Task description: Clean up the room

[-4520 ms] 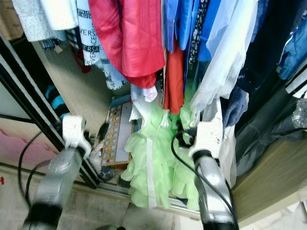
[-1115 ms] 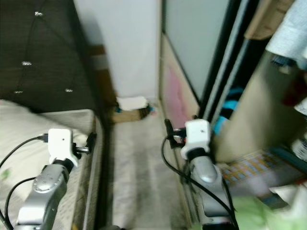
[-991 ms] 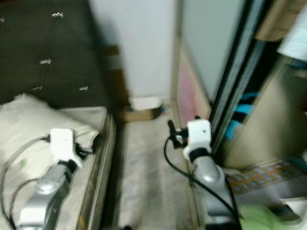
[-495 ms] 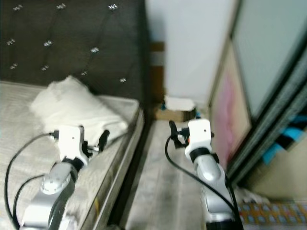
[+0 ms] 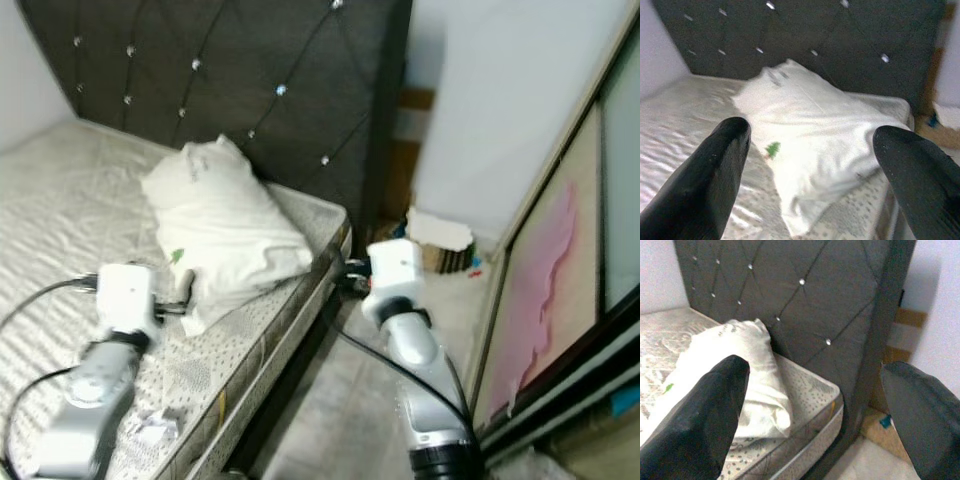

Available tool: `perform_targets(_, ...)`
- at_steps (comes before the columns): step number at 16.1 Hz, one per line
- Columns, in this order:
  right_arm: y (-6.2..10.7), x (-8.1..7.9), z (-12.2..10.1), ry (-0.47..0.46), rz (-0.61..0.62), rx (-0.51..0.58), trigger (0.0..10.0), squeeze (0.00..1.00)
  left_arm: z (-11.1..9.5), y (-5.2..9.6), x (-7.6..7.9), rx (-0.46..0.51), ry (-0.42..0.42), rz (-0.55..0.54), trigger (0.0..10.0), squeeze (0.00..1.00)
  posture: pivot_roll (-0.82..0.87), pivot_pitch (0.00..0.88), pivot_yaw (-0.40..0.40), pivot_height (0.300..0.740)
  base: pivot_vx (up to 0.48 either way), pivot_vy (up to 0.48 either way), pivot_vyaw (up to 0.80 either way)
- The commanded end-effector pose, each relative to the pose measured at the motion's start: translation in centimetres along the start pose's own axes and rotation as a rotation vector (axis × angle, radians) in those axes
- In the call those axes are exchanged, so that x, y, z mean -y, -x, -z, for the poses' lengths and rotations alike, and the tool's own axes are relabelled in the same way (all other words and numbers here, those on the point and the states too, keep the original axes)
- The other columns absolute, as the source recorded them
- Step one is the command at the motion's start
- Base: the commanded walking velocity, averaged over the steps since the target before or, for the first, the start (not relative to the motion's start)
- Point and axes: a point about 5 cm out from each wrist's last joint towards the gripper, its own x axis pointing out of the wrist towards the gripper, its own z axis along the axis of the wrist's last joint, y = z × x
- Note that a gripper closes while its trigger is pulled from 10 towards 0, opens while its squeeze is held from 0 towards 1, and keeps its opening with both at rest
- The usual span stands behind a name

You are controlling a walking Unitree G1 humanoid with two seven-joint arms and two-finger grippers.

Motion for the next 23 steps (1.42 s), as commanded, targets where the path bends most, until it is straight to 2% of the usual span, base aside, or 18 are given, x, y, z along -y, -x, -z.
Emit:
perform_targets(1,0.1,0.7,0.2,0.001,0.023,-0.011,10.0,0.00,-0.1,-0.1,0.5,0.013,0.007,0.017,10.0,0.00,0.07,0.000,0.018,0.740,0.000,0.000,0.80)
perform_targets(6,-0.2,0.7,0.1,0.000,0.020,-0.006,10.0,0.00,0.2,-0.4,0.7,-0.010,0.013,0.008,10.0,0.00,0.06,0.000,0.018,0.740,0.000,0.000,0.80)
perform_targets(8,-0.2,0.6,0.0,-0.001,0.014,-0.001,10.0,0.00,-0.3,-0.6,-0.1,-0.028,-0.016,-0.069,10.0,0.00,0.05,0.000,0.023,0.740,0.000,0.000,0.80)
perform_targets(9,-0.2,0.6,-0.1,-0.002,0.015,0.003,10.0,0.00,-1.3,-0.7,-0.5,-0.025,0.042,-0.109,10.0,0.00,0.06,0.000,0.023,0.740,0.000,0.000,0.80)
perform_targets(10,-0.3,0.7,0.1,-0.004,0.018,0.000,10.0,0.00,-1.4,-0.9,-0.2,-0.001,-0.014,-0.079,10.0,0.00,0.07,0.000,0.015,0.740,0.000,0.000,0.80)
perform_targets(11,-0.3,0.6,0.3,-0.009,0.017,-0.007,10.0,0.00,0.3,-1.5,-0.2,-0.075,-0.064,-0.048,10.0,0.00,0.07,0.000,0.011,0.740,0.000,0.000,0.80)
perform_targets(12,-0.5,0.3,0.4,-0.013,0.010,-0.010,10.0,0.00,2.8,-1.9,-0.5,-0.220,-0.032,-0.054,10.0,0.00,0.07,0.000,0.011,0.740,0.000,0.000,0.80)
perform_targets(13,-0.6,0.1,0.2,-0.012,-0.001,-0.002,10.0,0.00,4.0,-2.1,-1.1,-0.287,0.020,-0.075,10.0,0.00,0.06,0.000,0.013,0.740,0.000,0.000,0.80)
perform_targets(14,-0.9,0.1,-0.3,-0.007,-0.008,0.018,10.0,0.00,2.2,-2.7,-1.0,-0.156,-0.040,-0.014,10.0,0.00,0.06,0.000,0.014,0.740,0.000,0.000,0.80)
perform_targets(15,-0.9,0.3,-0.4,-0.007,0.000,0.019,10.0,0.00,0.9,-2.6,-0.4,-0.062,-0.061,0.033,10.0,0.00,0.06,0.000,0.014,0.740,0.000,0.000,0.80)
perform_targets(17,-0.9,0.7,-0.1,-0.009,0.017,0.012,10.0,0.00,-1.1,-1.9,0.6,0.106,-0.178,0.091,10.0,0.00,0.07,0.000,0.021,0.740,0.000,0.000,0.80)
perform_targets(18,-0.9,0.7,0.0,-0.014,0.021,0.009,10.0,0.00,-1.3,-1.4,0.9,0.143,-0.207,0.108,10.0,0.00,0.07,0.000,0.022,0.740,0.000,0.000,0.80)
perform_targets(20,-0.9,0.1,-0.1,-0.017,0.009,0.020,10.0,0.00,-1.8,-0.8,1.0,0.234,-0.320,0.109,10.0,0.00,0.06,0.000,0.025,0.740,0.000,0.000,0.80)
perform_targets(21,-0.8,0.1,-0.2,-0.015,0.005,0.022,10.0,0.00,-2.1,-0.7,1.0,0.257,-0.324,0.102,10.0,0.00,0.06,0.000,0.023,0.740,0.000,0.000,0.80)
perform_targets(23,-0.8,0.2,-0.1,-0.015,0.001,0.020,10.0,0.00,-1.4,-0.2,0.2,0.198,-0.235,0.005,10.0,0.00,0.07,0.000,0.019,0.740,0.000,0.000,0.80)
